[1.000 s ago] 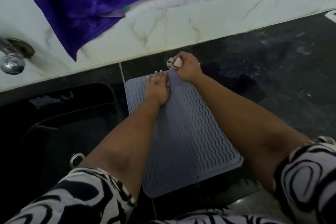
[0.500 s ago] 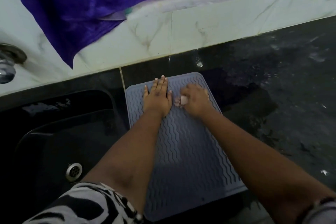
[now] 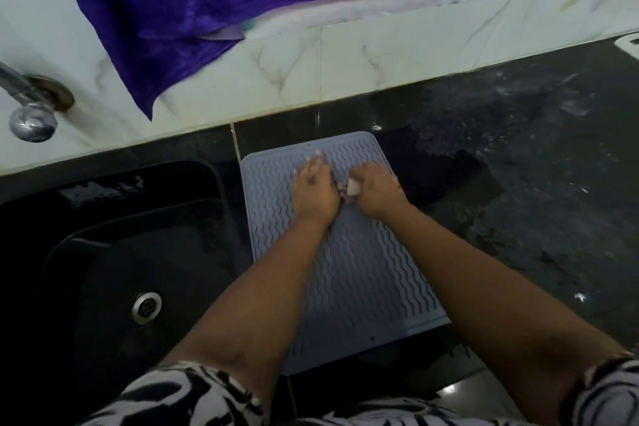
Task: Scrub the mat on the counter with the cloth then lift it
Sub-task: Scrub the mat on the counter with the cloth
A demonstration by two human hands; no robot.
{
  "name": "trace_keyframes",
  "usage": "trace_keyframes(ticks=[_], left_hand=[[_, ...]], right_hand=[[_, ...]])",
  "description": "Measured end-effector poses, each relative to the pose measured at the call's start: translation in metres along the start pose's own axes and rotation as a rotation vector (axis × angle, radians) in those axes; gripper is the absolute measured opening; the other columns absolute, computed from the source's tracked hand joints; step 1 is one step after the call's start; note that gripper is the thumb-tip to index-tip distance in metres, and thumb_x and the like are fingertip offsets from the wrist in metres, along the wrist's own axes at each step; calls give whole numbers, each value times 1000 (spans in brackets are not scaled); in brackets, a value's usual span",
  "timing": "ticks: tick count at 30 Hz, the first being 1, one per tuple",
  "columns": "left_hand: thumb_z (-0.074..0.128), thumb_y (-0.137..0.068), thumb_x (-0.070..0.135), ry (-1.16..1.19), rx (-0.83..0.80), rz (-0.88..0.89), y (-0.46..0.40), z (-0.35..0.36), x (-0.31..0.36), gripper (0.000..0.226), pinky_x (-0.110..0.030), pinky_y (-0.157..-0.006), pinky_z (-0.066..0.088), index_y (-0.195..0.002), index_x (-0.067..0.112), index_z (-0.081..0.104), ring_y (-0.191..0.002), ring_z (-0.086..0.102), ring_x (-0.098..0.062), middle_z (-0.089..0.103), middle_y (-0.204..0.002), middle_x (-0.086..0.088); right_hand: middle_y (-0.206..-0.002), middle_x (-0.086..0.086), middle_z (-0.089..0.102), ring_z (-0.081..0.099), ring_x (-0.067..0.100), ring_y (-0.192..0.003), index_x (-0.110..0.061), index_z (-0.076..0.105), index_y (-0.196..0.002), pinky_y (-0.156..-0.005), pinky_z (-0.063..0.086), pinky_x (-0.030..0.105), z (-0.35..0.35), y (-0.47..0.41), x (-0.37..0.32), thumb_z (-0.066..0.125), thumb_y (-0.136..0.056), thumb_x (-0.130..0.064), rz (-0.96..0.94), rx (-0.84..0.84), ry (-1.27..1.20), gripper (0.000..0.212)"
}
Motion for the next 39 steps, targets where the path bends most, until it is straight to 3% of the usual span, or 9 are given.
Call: trace_keyframes(ticks=[4,10,15,19,22,26,33,36,39], left_hand=[[17,-104,36,-157,-164,-50,10,20,-9,53,-49,-116,-7,-154,26,3,-149,-6,-16,-5,-162,8],[15,-105,33,-141,-196,-79,16,15,-1,52,-50,-117,-6,-155,25,2,-149,-8,-16,-7,-162,8],[19,-104,43,-122,-484,-78,20,-2,5,61,-59,-115,-8,-153,21,-9,-144,-24,-30,-25,-158,-2],[35,-101,45,-281,-322,46,28,-24,25,71,-62,-109,-14,-153,26,-9,-140,-30,-36,-26,-158,-2],[37,-99,48,-233,-305,100,61,-2,41,71,-61,-109,-17,-154,27,-2,-142,-28,-35,-22,-160,-3],[24,-96,61,-245,-377,-27,89,25,14,71,-60,-108,-19,-153,32,-6,-144,-26,-29,-23,-159,1],[18,-93,69,-258,-415,-64,91,25,6,71,-64,-107,-18,-149,39,-15,-144,-27,-25,-28,-157,8],[18,-93,67,-244,-415,-41,94,23,8,71,-64,-108,-16,-150,38,-14,-144,-26,-27,-27,-157,6],[19,-97,62,-174,-452,-24,90,12,10,66,-63,-112,-10,-152,36,-6,-146,-19,-27,-20,-160,7]], right_hand=[[-113,9,49,43,29,-110,-18,54,-107,-90,31,41,18,32,-1,51,-86,-27,-38,54,109,23],[-119,0,45,40,22,-114,-30,49,-114,-93,28,38,34,137,17,62,-76,-29,-83,-55,155,41],[-101,-3,48,47,20,-102,-25,58,-98,-80,27,28,29,179,28,64,-73,-24,-93,-181,31,26],[-96,1,56,56,24,-97,-12,61,-93,-82,48,25,11,158,30,61,-78,-6,22,-92,-337,16],[-106,5,52,50,26,-103,-17,56,-101,-79,38,35,4,147,25,59,-79,-16,0,37,-64,23],[-114,4,49,43,26,-111,-22,51,-108,-85,32,37,20,159,18,50,-88,-24,-65,-2,90,20],[-109,-6,51,43,18,-109,-30,56,-103,-87,30,36,33,219,32,57,-76,-29,-113,-127,113,28],[-106,-4,56,50,18,-105,-24,60,-94,-80,30,27,28,230,40,62,-76,-19,-76,-231,-48,18],[-96,7,65,62,25,-96,-18,60,-79,-86,50,38,10,210,49,66,-75,-8,151,-185,-520,12]])
Point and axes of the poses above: each hand's wrist, its own y-axis away from the middle knuckle, its own z-axis out of the palm, x = y × z, the point moved 7 cm from there along -y, towards the middle knuckle
